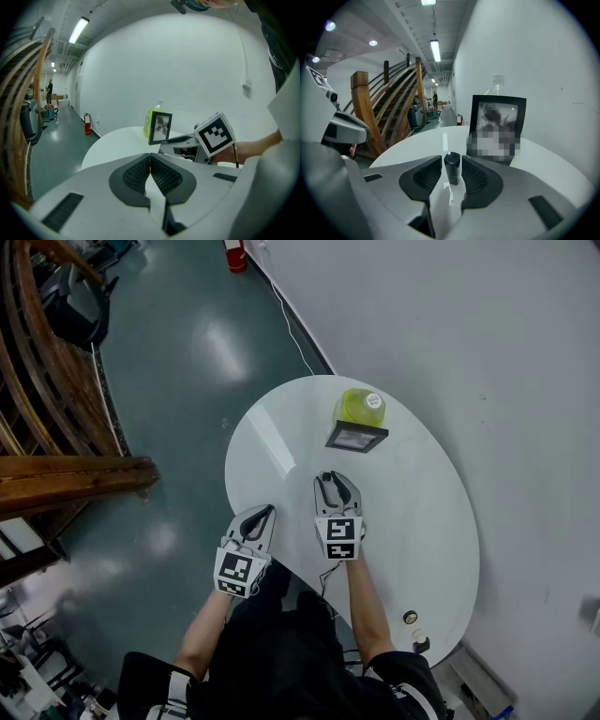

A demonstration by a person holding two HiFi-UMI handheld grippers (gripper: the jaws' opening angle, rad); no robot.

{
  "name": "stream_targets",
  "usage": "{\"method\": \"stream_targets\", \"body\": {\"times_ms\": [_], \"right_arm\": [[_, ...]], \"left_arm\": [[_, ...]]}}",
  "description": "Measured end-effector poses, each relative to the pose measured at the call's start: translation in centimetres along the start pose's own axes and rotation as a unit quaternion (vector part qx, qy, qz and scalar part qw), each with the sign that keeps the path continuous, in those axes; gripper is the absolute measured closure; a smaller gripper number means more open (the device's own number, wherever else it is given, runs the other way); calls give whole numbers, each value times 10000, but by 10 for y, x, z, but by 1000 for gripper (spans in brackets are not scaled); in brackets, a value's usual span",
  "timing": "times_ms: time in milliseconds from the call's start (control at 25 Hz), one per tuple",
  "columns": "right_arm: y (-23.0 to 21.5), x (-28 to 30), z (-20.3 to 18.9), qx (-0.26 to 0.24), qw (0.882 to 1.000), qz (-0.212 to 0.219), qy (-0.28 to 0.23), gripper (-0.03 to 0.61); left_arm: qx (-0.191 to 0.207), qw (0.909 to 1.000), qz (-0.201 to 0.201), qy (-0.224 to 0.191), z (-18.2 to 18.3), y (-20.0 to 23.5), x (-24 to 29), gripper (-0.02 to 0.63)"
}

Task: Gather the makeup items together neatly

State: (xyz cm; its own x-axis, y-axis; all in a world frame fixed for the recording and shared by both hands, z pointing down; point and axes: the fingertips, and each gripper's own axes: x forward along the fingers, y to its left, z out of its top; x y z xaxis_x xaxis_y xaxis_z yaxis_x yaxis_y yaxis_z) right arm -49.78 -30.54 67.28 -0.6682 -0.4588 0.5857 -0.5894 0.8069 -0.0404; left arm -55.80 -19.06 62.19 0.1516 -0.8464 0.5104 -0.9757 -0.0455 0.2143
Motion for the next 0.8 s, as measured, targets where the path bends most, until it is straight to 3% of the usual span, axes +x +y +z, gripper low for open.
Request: {"method": "stream_targets", "body": {"times_ms": [120, 800], "right_arm": [[-1, -1, 2, -2, 10000, -36, 19, 459], [-3, -47, 20, -34, 9992, -257, -289, 465]], "left_arm": [[-13, 10000, 13, -9, 3, 2, -3, 594], [144, 9997, -106, -192, 9, -18, -26, 594]]}}
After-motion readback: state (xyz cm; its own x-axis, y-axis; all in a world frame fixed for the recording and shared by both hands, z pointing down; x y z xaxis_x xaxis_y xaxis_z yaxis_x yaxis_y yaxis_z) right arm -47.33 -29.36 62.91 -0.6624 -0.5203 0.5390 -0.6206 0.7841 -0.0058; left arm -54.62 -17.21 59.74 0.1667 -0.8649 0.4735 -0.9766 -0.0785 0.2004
